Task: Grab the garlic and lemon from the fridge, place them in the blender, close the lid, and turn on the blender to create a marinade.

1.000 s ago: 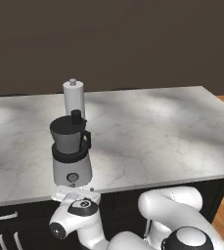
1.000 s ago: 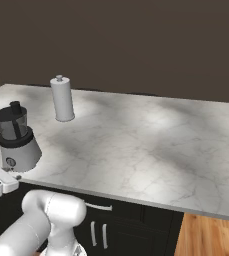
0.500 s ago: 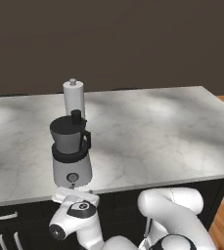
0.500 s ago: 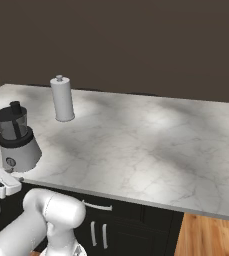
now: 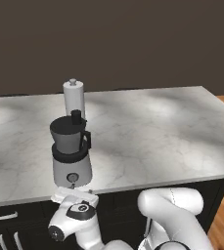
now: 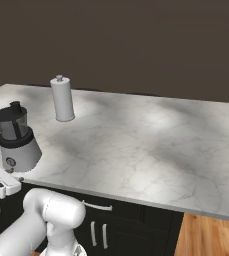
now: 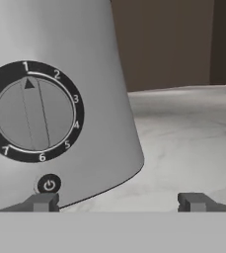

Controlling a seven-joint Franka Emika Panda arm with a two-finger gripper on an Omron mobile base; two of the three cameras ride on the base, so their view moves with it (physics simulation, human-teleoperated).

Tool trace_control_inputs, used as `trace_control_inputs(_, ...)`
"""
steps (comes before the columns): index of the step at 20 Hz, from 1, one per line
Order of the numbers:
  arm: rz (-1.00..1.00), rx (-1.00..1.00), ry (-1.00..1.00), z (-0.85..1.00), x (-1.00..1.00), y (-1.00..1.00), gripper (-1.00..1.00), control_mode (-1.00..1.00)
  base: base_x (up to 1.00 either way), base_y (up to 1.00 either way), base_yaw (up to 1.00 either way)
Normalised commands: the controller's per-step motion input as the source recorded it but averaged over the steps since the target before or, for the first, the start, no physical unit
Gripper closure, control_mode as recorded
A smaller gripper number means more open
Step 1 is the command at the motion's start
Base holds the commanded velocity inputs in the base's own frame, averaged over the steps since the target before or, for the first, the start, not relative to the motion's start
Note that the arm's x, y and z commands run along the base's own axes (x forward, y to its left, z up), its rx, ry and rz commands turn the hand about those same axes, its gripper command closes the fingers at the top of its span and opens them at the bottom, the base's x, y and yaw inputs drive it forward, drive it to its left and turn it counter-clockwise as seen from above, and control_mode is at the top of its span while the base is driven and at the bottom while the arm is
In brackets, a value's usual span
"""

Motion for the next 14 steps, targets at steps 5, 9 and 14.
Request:
trace_control_inputs(5,0.00,0.02,-0.07,-0.03,0.03,0.00,-1.00,-1.00,0.00,0.00,0.00)
trace_control_inputs(9,0.00,0.05,-0.12,0.01,-0.88,0.00,-1.00,-1.00,0.00,0.00,0.00)
trace_control_inputs(14,0.00,0.03,-0.08,0.54,-0.58,0.04,-1.00,-1.00,0.00,0.00,0.00)
